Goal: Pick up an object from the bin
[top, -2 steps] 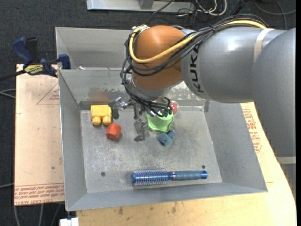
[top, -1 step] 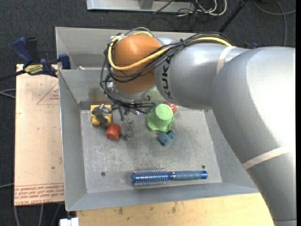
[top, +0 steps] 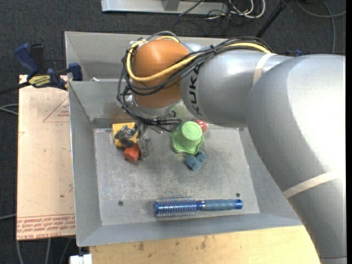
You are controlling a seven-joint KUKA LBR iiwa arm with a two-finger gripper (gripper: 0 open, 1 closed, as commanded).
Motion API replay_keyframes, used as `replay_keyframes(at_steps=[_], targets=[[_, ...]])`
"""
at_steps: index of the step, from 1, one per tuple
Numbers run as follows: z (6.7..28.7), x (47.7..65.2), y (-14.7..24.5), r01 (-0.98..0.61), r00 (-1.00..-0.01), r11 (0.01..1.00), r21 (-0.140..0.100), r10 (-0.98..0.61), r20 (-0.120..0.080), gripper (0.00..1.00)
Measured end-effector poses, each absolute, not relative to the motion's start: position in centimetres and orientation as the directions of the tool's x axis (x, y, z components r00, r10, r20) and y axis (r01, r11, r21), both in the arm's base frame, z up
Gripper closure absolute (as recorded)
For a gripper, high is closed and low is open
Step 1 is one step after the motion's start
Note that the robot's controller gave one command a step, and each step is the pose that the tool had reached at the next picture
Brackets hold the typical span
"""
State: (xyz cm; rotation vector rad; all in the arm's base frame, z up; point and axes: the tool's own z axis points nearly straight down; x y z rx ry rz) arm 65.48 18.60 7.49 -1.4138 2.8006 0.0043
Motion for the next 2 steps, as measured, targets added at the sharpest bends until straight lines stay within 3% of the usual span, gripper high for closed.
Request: replay_keyframes(at_steps=[1, 2], targets=[[17.2, 64.7, 19.8, -0.812, -0.583, 0.583, -0.006, -0.812, -0.011, 1.0], [23.3, 65.3, 20.0, -0.813, -0.582, 0.582, -0.006, -0.813, -0.011, 1.0]])
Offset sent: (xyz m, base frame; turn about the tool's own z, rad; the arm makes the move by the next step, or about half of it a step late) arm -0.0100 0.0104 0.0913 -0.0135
